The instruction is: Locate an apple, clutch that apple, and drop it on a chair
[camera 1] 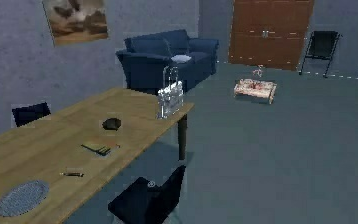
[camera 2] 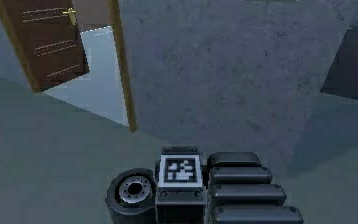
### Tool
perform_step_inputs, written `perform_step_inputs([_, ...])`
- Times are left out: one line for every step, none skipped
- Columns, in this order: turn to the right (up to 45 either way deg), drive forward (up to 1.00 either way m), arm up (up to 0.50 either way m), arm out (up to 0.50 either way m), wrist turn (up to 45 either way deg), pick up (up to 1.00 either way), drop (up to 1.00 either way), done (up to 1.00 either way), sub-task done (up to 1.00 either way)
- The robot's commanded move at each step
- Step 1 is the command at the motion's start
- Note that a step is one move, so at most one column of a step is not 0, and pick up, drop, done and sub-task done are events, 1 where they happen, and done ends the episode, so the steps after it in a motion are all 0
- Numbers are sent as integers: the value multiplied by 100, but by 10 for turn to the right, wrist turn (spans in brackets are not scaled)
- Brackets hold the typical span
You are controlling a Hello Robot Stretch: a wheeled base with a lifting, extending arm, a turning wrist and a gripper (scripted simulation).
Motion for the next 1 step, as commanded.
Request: perform_step_inputs([240, 0, 0, 0, 0, 0, 0, 0, 0])
